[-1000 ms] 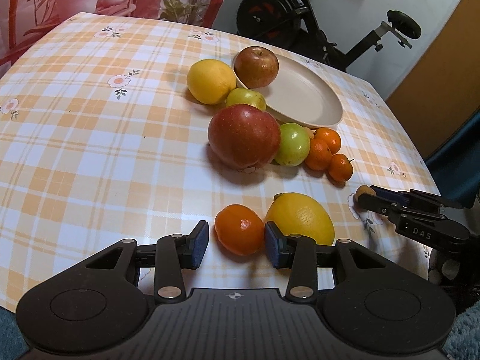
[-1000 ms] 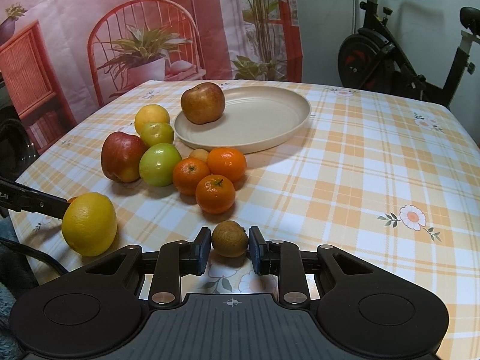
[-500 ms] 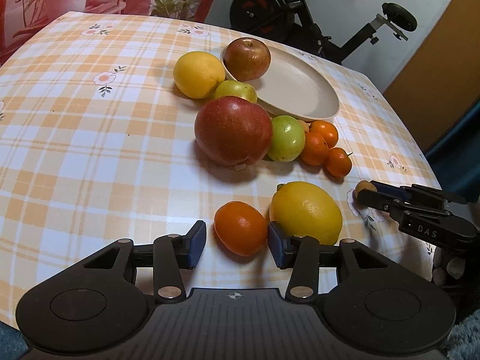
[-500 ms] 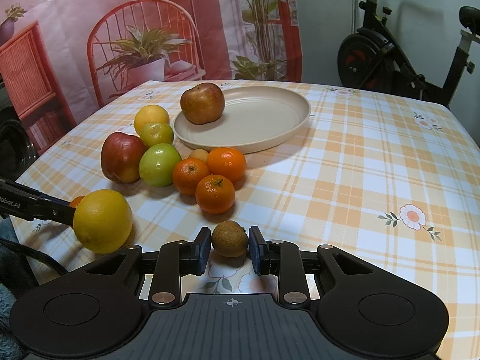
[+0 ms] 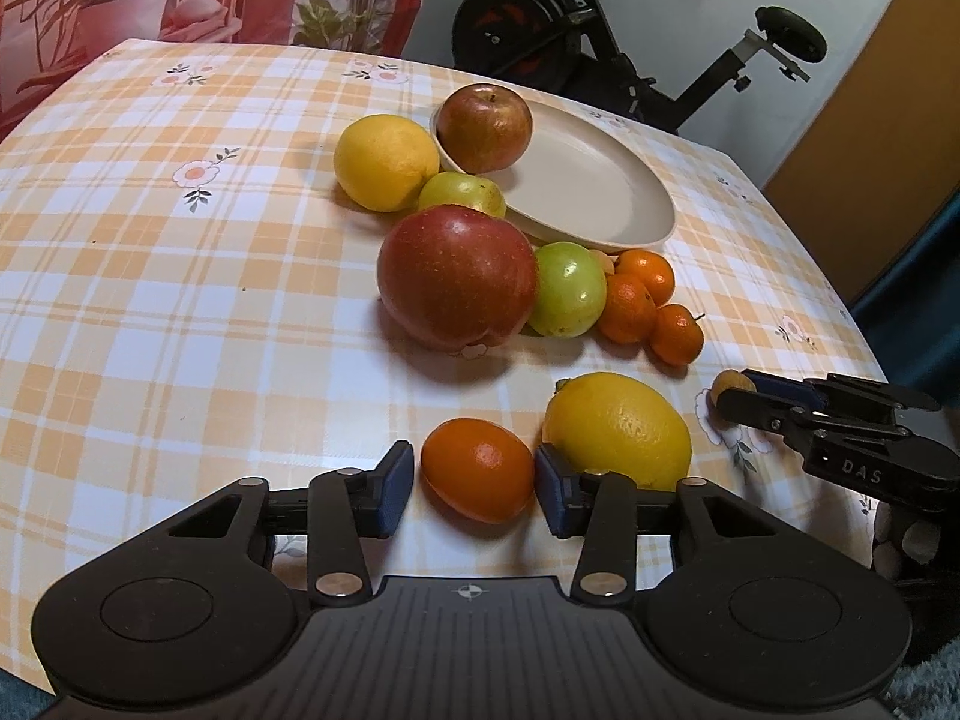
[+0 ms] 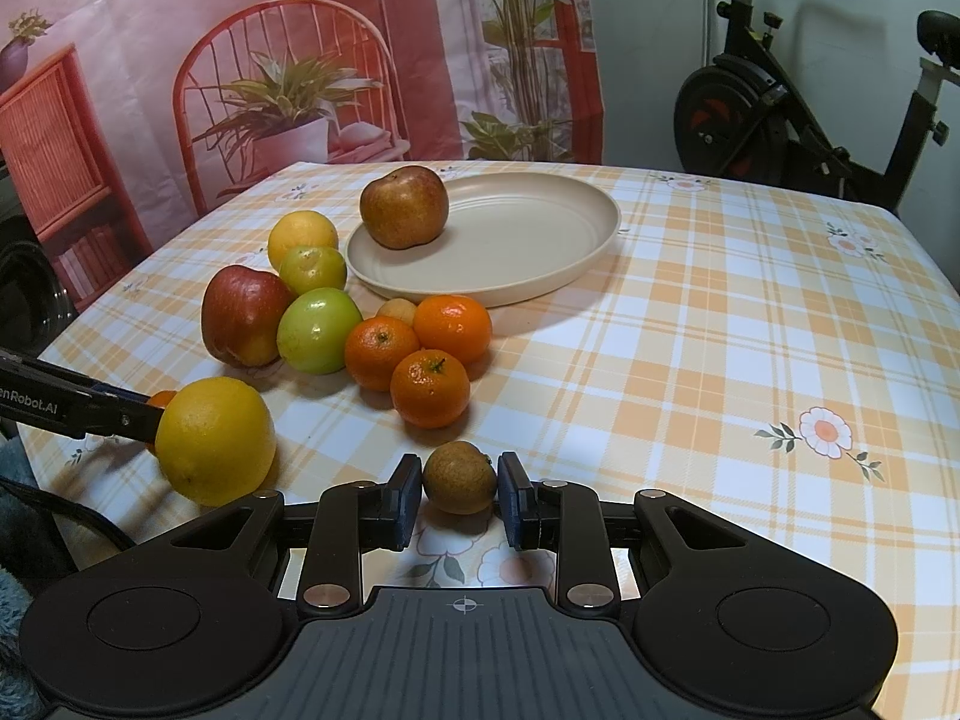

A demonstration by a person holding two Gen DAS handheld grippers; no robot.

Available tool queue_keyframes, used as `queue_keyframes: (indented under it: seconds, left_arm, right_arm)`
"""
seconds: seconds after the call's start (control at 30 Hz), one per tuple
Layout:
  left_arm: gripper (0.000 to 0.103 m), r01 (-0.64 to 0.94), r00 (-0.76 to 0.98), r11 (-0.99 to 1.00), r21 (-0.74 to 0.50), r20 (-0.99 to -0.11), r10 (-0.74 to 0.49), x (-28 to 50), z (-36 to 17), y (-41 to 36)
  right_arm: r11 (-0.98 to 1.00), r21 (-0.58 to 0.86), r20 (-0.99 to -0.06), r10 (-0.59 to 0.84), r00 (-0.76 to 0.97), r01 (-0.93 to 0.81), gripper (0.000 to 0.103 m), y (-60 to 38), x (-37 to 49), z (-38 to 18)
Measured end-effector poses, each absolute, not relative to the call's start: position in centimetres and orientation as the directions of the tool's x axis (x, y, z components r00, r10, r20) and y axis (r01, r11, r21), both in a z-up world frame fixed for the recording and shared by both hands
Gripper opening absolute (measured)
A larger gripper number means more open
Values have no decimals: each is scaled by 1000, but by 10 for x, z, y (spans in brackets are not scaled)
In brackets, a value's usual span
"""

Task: Organize fruits
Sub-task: 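Grasp the tangerine with the left gripper while the right gripper holds the kiwi, then carry the tangerine with the left gripper while the right gripper carries the kiwi to the plate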

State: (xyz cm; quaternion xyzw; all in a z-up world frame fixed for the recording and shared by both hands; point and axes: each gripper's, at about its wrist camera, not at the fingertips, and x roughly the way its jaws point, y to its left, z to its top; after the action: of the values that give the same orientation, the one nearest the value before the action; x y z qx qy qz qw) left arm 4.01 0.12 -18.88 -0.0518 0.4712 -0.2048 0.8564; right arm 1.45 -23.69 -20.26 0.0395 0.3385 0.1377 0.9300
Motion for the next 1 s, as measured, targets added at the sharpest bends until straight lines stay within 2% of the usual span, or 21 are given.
queue_keyframes:
  seconds: [0.27,0.6,1.0]
  left_arm:
    - [42,267,506,929,-255,-783,-360,38,-184,9]
    - [42,298,635,947,-121,-716,-291,40,-150,12]
    - [42,383,687,918,-103,-633,-358,85,-108,-15]
  right_arm:
    - [959,168,-619,283,733,-228,25,-237,14,-202]
    - [960,177,-586,279,761,-216,25,-242,19,-192]
    - [959,140,-512,283,811,-247,25,-253,61,-154]
